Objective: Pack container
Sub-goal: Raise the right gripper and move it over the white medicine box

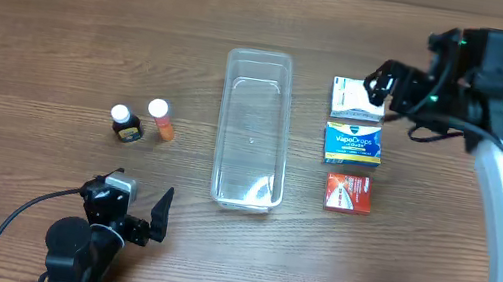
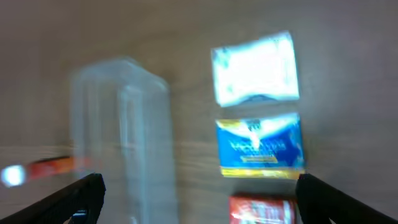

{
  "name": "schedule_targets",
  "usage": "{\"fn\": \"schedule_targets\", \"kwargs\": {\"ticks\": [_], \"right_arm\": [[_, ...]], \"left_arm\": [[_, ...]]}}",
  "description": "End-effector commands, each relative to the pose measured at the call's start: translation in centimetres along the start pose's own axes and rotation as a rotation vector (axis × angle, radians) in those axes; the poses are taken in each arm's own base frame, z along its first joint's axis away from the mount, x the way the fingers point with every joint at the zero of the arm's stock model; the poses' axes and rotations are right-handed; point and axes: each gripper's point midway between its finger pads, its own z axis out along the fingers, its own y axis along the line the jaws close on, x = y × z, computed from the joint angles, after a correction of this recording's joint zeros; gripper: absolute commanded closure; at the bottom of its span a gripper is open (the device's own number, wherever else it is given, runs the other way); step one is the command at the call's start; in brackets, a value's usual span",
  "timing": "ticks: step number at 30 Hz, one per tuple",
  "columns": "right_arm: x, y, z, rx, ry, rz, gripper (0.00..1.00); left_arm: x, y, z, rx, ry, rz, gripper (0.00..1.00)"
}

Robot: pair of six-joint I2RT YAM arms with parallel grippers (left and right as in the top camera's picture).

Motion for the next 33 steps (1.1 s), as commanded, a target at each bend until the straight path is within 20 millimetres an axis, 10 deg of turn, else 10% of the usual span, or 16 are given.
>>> {"fn": "schedule_targets", "kwargs": {"ticks": [1, 12, 22, 33], "right_arm": [[-0.1, -1.3, 2.0, 0.113, 0.028, 0.034, 0.0], [-2.2, -1.5, 4.6, 0.144, -0.032, -0.031, 0.0], [-4.7, -0.9, 4.9, 0.096, -0.154, 0.426, 0.0], [-8.0, 4.2, 3.9, -0.137, -0.223, 0.292, 0.0]], "left_arm": [[-0.1, 0.0, 0.0, 0.004, -0.009, 0.016, 0.0], [-0.1, 0.0, 0.0, 0.004, -0.009, 0.016, 0.0], [-0.1, -0.1, 0.0, 0.004, -0.01, 0.016, 0.0], [-0.1, -0.1, 0.0, 0.004, -0.01, 0.016, 0.0]]}}
